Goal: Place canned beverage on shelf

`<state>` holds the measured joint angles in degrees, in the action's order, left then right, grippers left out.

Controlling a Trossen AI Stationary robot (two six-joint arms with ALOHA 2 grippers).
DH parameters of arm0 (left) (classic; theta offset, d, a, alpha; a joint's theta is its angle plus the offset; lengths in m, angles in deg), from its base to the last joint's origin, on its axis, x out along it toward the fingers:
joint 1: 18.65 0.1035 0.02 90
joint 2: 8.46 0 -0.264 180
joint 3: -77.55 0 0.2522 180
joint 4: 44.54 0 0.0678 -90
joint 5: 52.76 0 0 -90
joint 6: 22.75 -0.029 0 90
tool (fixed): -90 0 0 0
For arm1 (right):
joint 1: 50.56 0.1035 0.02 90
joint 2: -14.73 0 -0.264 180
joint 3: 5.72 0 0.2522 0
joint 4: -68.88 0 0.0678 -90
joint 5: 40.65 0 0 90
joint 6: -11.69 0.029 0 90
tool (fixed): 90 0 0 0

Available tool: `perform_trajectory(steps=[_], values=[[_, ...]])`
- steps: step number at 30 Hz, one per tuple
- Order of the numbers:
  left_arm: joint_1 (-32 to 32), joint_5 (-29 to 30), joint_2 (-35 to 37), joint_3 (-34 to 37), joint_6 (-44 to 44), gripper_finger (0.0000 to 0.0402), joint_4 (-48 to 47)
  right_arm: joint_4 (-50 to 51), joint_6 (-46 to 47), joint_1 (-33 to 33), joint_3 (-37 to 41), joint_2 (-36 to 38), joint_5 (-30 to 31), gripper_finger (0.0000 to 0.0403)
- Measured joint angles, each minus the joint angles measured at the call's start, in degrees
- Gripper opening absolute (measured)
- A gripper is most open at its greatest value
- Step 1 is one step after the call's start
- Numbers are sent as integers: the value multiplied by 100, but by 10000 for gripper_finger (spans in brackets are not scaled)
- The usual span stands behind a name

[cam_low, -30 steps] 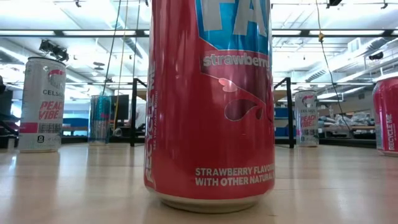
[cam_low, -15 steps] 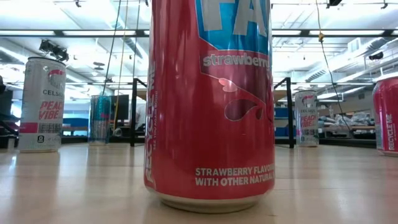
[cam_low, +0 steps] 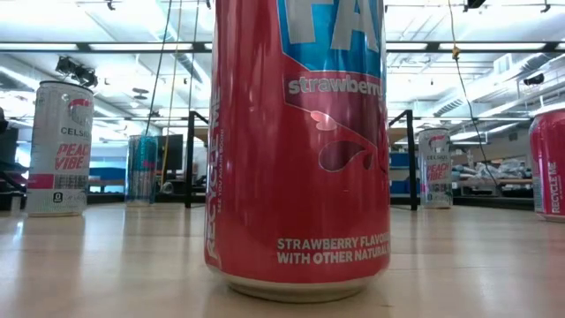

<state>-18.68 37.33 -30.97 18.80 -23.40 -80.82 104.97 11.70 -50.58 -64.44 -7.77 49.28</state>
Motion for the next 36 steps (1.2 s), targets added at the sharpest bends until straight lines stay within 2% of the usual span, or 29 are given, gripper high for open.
perform_trajectory(steps=[32,36], values=[[-1,0,0,0,1,16,-2,-2,0,0,2,0,2,45],[-1,0,0,0,1,16,0,-411,-80,0,-1,-33,106,45]])
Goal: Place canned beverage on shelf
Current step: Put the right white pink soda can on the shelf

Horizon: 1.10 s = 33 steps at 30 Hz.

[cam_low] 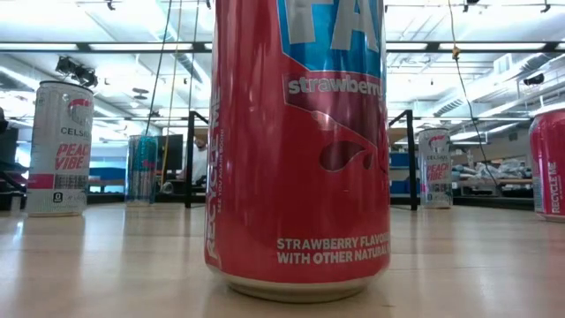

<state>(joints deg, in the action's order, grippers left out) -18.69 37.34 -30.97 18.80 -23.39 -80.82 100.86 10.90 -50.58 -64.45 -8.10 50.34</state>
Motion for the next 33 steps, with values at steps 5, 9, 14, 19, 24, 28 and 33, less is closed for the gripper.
perform_trajectory(steps=[5,9,14,19,24,28,33], values=[[2,2,2,0,0,16,-2,-271,246,-1,0,-42,93,45],[2,2,0,-2,-2,16,-2,-152,508,0,0,-42,96,45],[1,2,1,-2,0,16,-1,-35,388,0,0,-57,101,45],[0,0,0,-2,0,16,0,-60,362,0,0,-81,107,45],[1,1,0,0,0,16,-1,-61,237,0,0,-86,112,45],[2,2,0,0,0,16,0,-59,246,0,0,-86,111,45],[0,2,2,-1,0,16,-1,-59,261,0,0,-86,110,45]])
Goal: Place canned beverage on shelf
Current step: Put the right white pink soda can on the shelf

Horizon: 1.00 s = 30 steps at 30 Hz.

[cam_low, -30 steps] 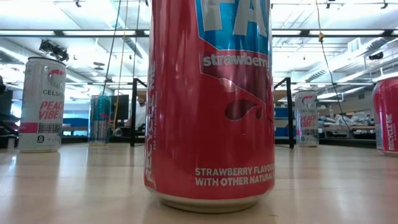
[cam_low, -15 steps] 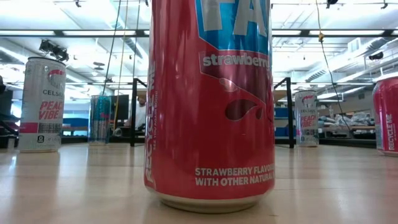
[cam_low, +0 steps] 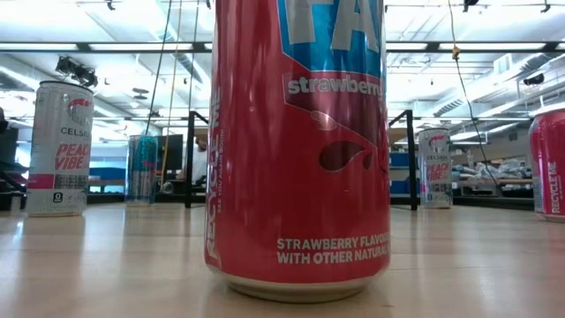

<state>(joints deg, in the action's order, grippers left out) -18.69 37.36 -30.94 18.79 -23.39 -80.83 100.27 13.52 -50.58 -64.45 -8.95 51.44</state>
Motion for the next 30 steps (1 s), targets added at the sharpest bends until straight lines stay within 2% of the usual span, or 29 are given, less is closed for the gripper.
perform_trajectory(steps=[30], values=[[1,0,0,-1,42,16,213,-215,-31,0,0,-66,-2,45]])
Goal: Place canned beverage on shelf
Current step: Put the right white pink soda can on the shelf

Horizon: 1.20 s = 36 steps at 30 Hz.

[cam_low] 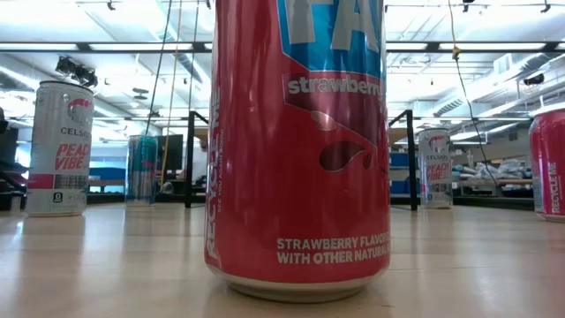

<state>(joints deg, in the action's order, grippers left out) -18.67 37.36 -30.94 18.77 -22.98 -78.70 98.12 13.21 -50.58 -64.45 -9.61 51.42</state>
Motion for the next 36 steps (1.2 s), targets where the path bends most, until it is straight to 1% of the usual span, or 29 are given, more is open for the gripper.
perform_trajectory(steps=[5,11,18,25,28,33,36], values=[[1,0,-2,0,2,16,-2,-36,326,0,0,-4,-2,45],[-1,0,-2,0,-40,16,-7,-85,47,0,0,-4,-5,45],[-1,0,-2,0,-41,16,-70,-87,45,0,0,-4,-19,45],[-1,0,0,0,63,16,-98,-87,677,-1,0,-4,-279,45],[1,2,-1,0,92,16,-98,-84,776,0,0,-4,-363,45],[1,2,-1,0,109,16,-105,-87,740,-1,0,-4,-344,45],[1,4,-2,0,105,16,-109,-134,735,0,0,-9,-19,45]])
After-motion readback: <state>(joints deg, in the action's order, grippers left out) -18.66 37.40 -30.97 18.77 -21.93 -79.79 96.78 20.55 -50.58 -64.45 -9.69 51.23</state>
